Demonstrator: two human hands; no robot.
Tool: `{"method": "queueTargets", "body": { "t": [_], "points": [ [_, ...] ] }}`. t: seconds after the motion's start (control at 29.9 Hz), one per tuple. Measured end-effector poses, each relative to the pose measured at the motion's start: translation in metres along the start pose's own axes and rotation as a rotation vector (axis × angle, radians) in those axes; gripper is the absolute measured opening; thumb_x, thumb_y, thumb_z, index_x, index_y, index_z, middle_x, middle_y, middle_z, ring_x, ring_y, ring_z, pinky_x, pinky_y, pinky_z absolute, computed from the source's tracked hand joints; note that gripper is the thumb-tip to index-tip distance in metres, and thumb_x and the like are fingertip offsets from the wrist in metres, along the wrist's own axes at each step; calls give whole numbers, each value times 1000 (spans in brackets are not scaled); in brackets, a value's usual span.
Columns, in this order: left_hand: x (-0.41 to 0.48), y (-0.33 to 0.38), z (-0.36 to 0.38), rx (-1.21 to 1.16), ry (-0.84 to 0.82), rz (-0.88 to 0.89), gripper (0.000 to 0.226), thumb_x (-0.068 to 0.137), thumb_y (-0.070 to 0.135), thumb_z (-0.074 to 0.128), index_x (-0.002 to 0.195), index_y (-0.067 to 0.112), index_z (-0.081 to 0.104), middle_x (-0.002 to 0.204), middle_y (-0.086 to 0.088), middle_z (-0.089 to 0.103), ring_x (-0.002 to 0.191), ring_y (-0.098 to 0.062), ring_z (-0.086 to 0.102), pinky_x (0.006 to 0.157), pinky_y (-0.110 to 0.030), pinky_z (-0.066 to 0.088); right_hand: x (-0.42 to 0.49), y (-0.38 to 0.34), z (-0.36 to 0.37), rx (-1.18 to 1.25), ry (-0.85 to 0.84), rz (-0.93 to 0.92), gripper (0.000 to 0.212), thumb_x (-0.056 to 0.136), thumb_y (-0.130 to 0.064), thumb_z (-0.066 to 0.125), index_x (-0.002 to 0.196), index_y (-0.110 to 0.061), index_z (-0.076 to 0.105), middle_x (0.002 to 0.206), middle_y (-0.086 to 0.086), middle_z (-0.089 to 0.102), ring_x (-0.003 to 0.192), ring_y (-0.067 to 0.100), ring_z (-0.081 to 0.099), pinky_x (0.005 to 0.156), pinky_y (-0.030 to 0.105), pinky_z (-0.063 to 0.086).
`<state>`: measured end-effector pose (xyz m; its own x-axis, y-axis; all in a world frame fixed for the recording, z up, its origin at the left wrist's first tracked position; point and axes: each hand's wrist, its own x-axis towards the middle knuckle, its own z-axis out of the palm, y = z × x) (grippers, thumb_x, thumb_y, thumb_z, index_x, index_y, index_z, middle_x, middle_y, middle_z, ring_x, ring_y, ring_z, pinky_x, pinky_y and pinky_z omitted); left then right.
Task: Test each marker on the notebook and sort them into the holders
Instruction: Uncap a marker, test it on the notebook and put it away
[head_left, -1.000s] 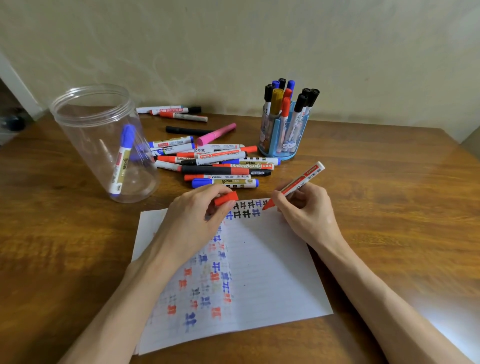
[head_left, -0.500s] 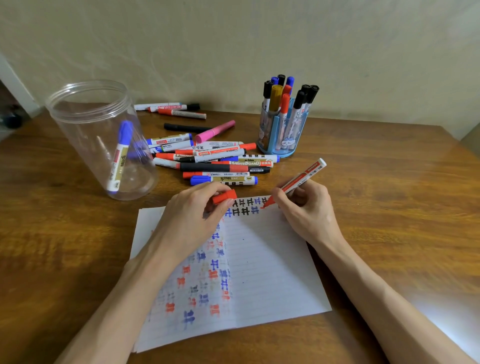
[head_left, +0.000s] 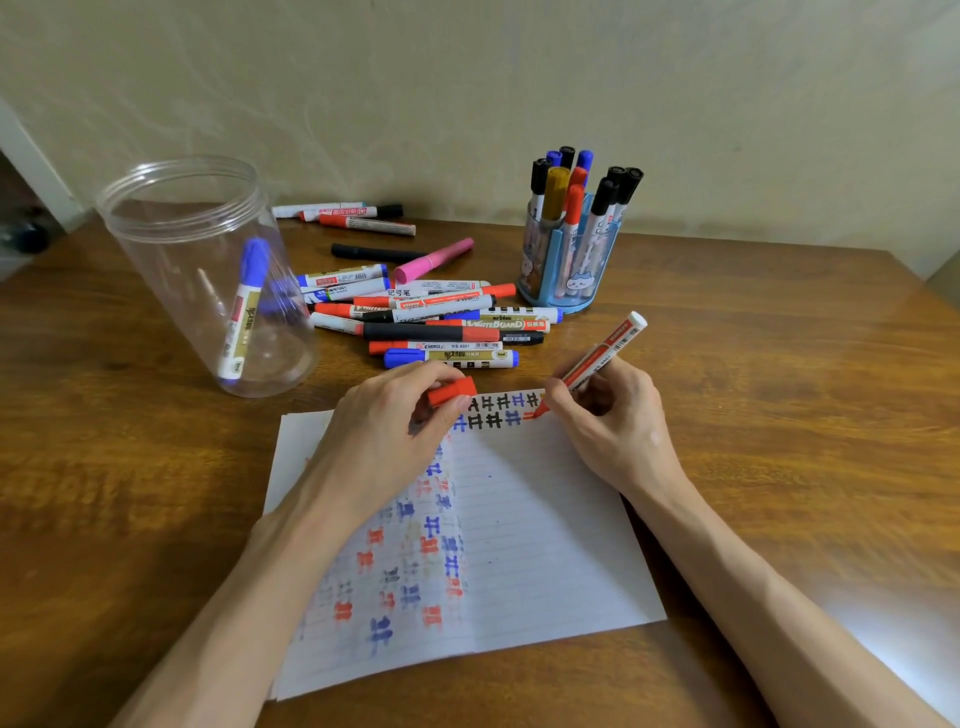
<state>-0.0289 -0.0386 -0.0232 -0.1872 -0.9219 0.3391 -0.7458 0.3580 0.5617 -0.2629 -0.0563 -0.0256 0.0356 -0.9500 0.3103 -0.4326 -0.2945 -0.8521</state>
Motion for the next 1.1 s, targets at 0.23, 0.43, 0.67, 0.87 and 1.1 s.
{"method": "queueTargets", "body": {
  "t": [0.23,0.43,0.67,0.87,1.1],
  "points": [
    [0,1,0,6,-1,4,24,98,39,64,120,29,65,105,24,61,88,12,57,68,-7,44,1,1,1,52,5,26,8,94,-14,70,85,-15,72,75,-5,75,60,4,64,59,18,50],
    [0,0,0,3,7,18,21,99,38,64,117,29,66,101,22,63,85,8,58,69,-13,46,0,0,2,-18,-22,29,11,92,-13,71,82,-12,71,75,-10,74,58,-1,62,55,11,44],
    [0,1,0,6,-4,16,22,98,39,64,118,31,65,102,25,60,89,12,57,67,-9,45,2,0,0,51,24,75,10,93,-16,69,84,-13,71,71,-7,73,57,3,61,55,17,46],
    [0,1,0,-10,-2,26,24,97,40,65,119,30,65,108,20,64,91,4,60,72,-13,51,0,-1,0,7,18,57,10,94,-15,71,84,-14,71,68,-16,70,58,1,60,55,13,45],
    [0,1,2,-72,-6,58,27,94,34,69,120,28,66,113,16,65,100,-2,64,79,-25,60,1,-5,0,37,5,63,9,90,-11,68,82,-10,71,70,-9,71,58,1,60,55,13,44]
  ]
}}
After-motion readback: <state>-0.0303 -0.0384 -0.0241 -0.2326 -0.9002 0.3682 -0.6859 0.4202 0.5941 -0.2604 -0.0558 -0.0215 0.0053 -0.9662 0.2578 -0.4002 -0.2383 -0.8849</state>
